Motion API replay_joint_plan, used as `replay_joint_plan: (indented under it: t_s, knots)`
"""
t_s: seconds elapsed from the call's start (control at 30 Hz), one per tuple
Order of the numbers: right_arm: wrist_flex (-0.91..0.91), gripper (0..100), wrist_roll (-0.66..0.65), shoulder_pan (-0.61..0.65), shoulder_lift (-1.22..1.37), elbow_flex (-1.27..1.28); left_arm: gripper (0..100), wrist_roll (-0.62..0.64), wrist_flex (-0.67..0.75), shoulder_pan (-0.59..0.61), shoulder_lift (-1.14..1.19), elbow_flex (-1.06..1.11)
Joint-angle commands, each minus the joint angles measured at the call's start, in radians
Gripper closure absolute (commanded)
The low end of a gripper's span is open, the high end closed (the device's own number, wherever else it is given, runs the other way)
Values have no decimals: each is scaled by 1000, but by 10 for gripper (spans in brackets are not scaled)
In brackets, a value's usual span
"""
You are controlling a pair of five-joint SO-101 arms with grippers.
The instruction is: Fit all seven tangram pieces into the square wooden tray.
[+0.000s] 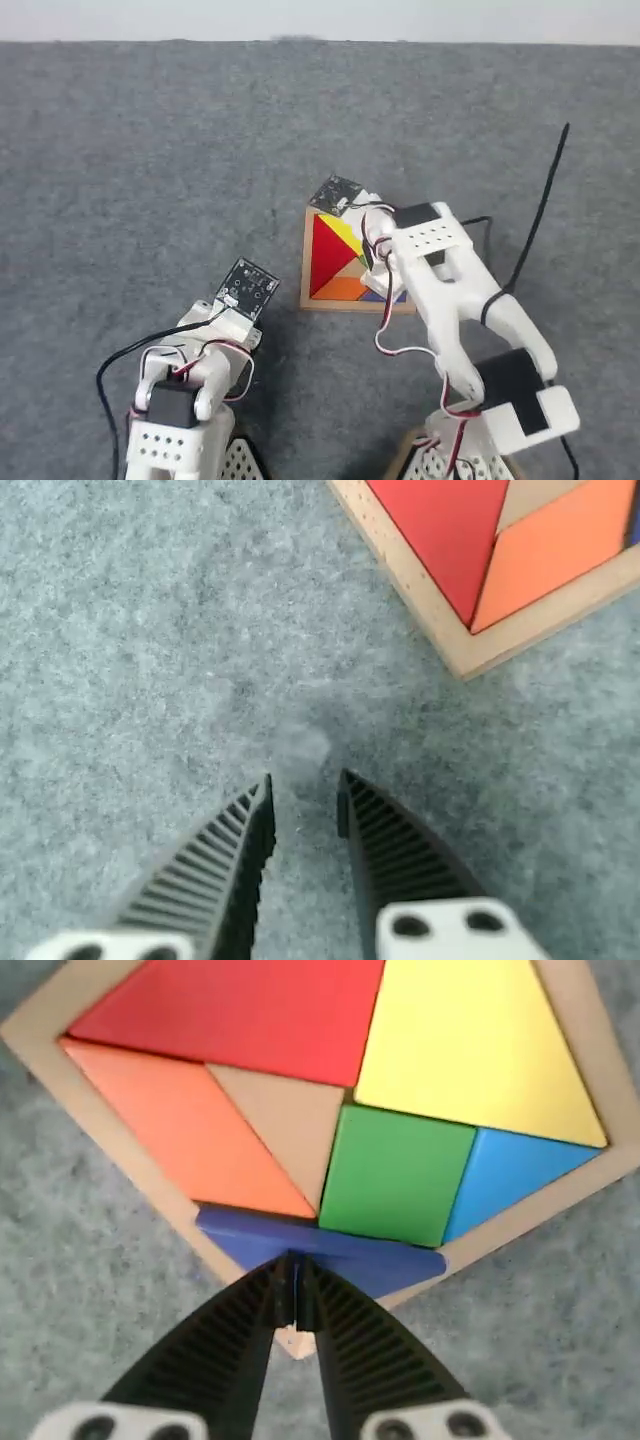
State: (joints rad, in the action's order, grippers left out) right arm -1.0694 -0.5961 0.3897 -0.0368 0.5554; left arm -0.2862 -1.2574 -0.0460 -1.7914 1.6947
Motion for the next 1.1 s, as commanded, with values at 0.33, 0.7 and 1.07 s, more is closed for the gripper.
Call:
replay_joint_plan:
  t_s: [0.33,0.7,1.07]
  knots:
    - [51,991,9,-21,44,-9,902,-9,2,6,-11,-12]
    - [-25,991,169,4,-381,48,902,-9,2,6,-11,-12]
    - [-33,990,207,-102,-868,404,902,-9,2,6,-11,-12]
